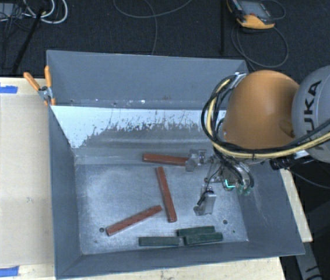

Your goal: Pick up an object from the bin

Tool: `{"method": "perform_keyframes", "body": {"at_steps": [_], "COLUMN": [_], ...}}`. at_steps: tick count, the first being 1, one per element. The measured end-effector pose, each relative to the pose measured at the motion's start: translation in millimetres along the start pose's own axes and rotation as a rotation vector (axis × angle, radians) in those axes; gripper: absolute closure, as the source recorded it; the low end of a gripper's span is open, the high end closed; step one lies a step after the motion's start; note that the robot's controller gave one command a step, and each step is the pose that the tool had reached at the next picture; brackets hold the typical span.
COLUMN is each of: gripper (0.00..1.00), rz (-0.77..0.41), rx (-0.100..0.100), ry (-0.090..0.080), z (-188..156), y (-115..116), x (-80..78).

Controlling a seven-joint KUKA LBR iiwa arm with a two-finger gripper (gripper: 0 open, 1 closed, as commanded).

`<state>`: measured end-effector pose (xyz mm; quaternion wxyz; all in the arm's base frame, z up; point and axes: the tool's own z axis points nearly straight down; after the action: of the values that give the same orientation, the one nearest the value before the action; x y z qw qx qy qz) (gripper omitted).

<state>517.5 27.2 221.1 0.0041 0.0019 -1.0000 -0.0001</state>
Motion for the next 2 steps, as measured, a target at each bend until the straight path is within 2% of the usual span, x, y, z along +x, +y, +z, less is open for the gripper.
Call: {"method": "perform_keyframes", "body": {"at_steps": [1, 2], "gripper": [0.0, 0.0], "rz": [0.094, -0.045], "rx": [-0.002, 0.001], "ry": [0.0, -0.003], "z": [100, 153], "y": [94, 128], "x": [-9.9, -3.8]}}
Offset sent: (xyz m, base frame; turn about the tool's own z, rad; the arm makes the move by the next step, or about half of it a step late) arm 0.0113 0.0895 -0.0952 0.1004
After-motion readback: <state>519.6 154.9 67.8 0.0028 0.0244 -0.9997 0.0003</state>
